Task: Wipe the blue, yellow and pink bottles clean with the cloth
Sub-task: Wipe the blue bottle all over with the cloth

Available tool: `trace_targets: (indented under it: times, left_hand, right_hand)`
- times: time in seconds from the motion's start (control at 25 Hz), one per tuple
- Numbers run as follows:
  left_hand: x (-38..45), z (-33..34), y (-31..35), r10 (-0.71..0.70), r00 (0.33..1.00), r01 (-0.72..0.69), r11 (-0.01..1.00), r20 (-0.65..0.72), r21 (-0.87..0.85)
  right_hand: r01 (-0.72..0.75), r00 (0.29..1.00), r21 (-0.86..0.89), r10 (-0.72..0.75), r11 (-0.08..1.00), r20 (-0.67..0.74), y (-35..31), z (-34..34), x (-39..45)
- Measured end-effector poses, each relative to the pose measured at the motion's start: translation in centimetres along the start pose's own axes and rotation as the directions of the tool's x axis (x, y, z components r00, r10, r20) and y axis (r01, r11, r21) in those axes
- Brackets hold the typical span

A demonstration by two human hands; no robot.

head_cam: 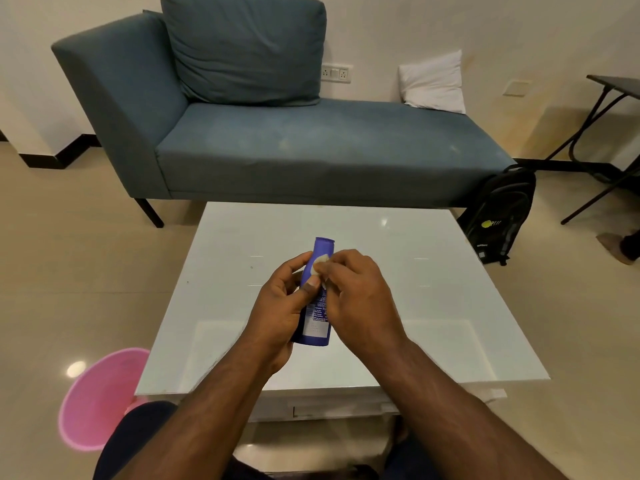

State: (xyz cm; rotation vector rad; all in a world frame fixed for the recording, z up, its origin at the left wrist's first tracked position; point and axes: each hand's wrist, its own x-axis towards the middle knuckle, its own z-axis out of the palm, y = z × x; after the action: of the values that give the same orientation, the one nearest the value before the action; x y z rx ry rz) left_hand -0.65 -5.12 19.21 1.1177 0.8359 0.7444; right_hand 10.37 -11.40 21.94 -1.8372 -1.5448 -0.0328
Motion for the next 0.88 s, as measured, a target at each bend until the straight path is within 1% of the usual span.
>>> trace_targets:
  times: [0.12, 0.16, 0.2, 0.24, 0.32, 0.36, 0.4, 0.44, 0.48, 0.52, 0.64, 0.68, 0.8, 0.84, 0.88]
  left_hand:
    - [0.0, 0.1, -0.2, -0.023, 0.999, 0.025, 0.999, 0.034, -0.048]
    - [-0.1, 0.2, -0.2, -0.025, 0.999, 0.027, 0.997, 0.037, -0.07]
    - [-0.1, 0.3, -0.2, -0.027, 0.999, 0.03, 0.995, 0.034, -0.099]
    - [0.0, 0.3, -0.2, -0.033, 0.999, 0.036, 0.99, 0.026, -0.135]
    - [0.1, 0.1, -0.2, -0.073, 0.997, 0.075, 0.97, 0.019, -0.231]
    - [0.1, -0.1, 0.0, -0.089, 0.996, 0.09, 0.959, 0.016, -0.267]
    - [0.2, -0.2, 0.0, -0.098, 0.995, 0.1, 0.954, 0.024, -0.281]
    - [0.5, -0.1, 0.0, -0.095, 0.995, 0.101, 0.954, 0.037, -0.282]
    - [0.5, 0.1, 0.1, -0.094, 0.994, 0.104, 0.953, 0.05, -0.286]
    - [0.3, 0.1, 0.2, -0.103, 0.994, 0.112, 0.948, 0.045, -0.299]
    - [0.9, -0.2, 0.3, -0.108, 0.994, 0.11, 0.935, 0.023, -0.337]
    - [0.8, -0.1, 0.3, -0.123, 0.992, 0.124, 0.933, 0.026, -0.339]
    - [1.1, 0.4, 0.2, -0.15, 0.988, 0.151, 0.914, 0.032, -0.377]
    - [1.2, 0.3, 0.3, -0.155, 0.987, 0.157, 0.907, 0.036, -0.392]
    - [1.4, 0.3, 0.6, -0.158, 0.987, 0.159, 0.897, 0.036, -0.412]
  right_hand:
    - [-0.087, 0.994, 0.041, 0.09, 0.995, -0.063, 0.6, -0.7, 1.3]
    - [-0.102, 0.992, 0.043, 0.105, 0.994, -0.073, 0.5, -0.7, 1.3]
    - [-0.11, 0.992, 0.064, 0.113, 0.992, -0.051, 0.3, -0.4, 0.9]
    - [-0.102, 0.994, 0.073, 0.105, 0.992, -0.039, 0.0, -0.1, 0.5]
    - [-0.1, 0.994, 0.117, 0.092, 0.988, 0.066, -0.6, 0.1, -0.5]
    - [-0.083, 0.994, 0.091, 0.077, 0.992, 0.071, -0.7, -0.2, -0.2]
    - [-0.077, 0.996, 0.063, 0.075, 0.995, 0.041, -0.3, -0.3, 0.2]
    - [-0.081, 0.996, 0.056, 0.082, 0.995, -0.018, -0.1, -0.3, 0.7]
    - [-0.082, 0.996, 0.042, 0.083, 0.996, -0.038, -0.1, -0.3, 0.7]
    - [-0.087, 0.995, 0.052, 0.089, 0.995, -0.036, -0.5, -0.1, 0.3]
    - [-0.03, 0.997, 0.093, 0.024, 0.995, 0.068, -2.0, 0.0, -1.5]
    - [-0.039, 0.996, 0.089, 0.033, 0.995, 0.077, -1.7, 0.1, -1.2]
    - [-0.161, 0.986, 0.142, 0.165, 0.977, -0.012, -1.2, -0.2, 0.7]
    - [-0.16, 0.986, 0.15, 0.163, 0.976, -0.013, -1.7, -0.1, 0.6]
    - [-0.118, 0.993, 0.125, 0.118, 0.985, 0.007, -2.2, 0.0, 0.5]
